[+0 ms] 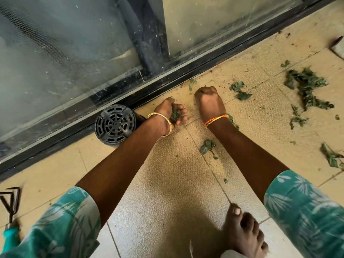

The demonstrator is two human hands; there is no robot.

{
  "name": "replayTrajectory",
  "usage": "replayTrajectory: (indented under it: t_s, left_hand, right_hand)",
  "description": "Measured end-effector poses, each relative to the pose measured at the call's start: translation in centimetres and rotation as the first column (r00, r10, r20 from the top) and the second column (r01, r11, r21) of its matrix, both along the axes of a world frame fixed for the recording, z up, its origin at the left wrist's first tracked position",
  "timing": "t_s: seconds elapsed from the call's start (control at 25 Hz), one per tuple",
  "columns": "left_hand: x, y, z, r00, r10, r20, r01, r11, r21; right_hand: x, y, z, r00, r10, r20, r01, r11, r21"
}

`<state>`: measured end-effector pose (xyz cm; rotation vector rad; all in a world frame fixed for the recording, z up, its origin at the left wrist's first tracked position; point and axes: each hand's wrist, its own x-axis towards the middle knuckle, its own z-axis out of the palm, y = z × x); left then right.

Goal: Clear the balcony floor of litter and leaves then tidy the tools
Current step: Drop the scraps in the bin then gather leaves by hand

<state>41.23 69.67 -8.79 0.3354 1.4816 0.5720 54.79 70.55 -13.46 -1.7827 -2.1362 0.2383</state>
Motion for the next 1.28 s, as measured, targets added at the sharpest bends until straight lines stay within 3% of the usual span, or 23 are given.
replayTrajectory:
  t_s: [0.12,0.24,0.32,0.44,0.52,0.68,0.76,0.92,1.12,1.28]
  left_hand:
    - [1.0,-0.6,0.1,0.998,-0.028,0.057,0.030,0.999,-0.027]
    - [2.0,-1.6,0.1,0.988,0.027,0.151,-0.018,0.998,-0.060]
    - [2.5,-2.3,-0.2,0.992,0.046,0.116,-0.042,0.998,-0.039]
    - [2.2,-2.5,-0.4,0.999,0.045,-0.002,-0.045,0.999,-0.019]
    - [1.7,-1.9,-0.7,0.998,0.065,-0.020,-0.066,0.997,-0.026]
    - [0.5,-1.2,-0.8,0.992,0.094,-0.080,-0.093,0.995,0.020]
    - [0.0,-1.0,-0.9,0.993,0.079,-0.087,-0.077,0.997,0.028]
    - [-1.0,-0.5,-1.1,0.999,0.017,-0.030,-0.016,0.999,0.050]
    - [-0.2,-1.4,-1.0,0.999,-0.028,0.019,0.028,1.000,0.013]
    - [2.3,-1.9,-0.5,0.988,-0.108,-0.108,0.110,0.994,0.012]
  right_hand:
    - [-0.3,-2.7,1.8,0.964,-0.069,-0.257,0.088,0.994,0.061]
    - [-2.2,-6.3,4.0,0.918,0.024,-0.396,-0.058,0.996,-0.074]
    - [-3.1,-7.8,4.8,0.916,0.054,-0.398,-0.126,0.979,-0.158]
    - [-2.6,-7.1,5.2,0.899,-0.127,-0.419,0.119,0.992,-0.046]
    - [-1.4,-4.4,4.3,0.890,-0.226,-0.396,0.222,0.973,-0.057]
    - [-0.3,2.5,1.6,0.946,-0.304,-0.111,0.270,0.929,-0.252]
    - [-1.0,3.9,0.7,0.945,-0.324,-0.044,0.305,0.921,-0.242]
    - [-1.8,3.8,-0.1,0.925,-0.322,-0.201,0.305,0.946,-0.111]
    - [-1.5,-2.4,1.4,0.825,-0.263,-0.500,0.261,0.962,-0.076]
    - [-2.3,-7.1,3.0,0.913,-0.115,-0.391,0.070,0.989,-0.128]
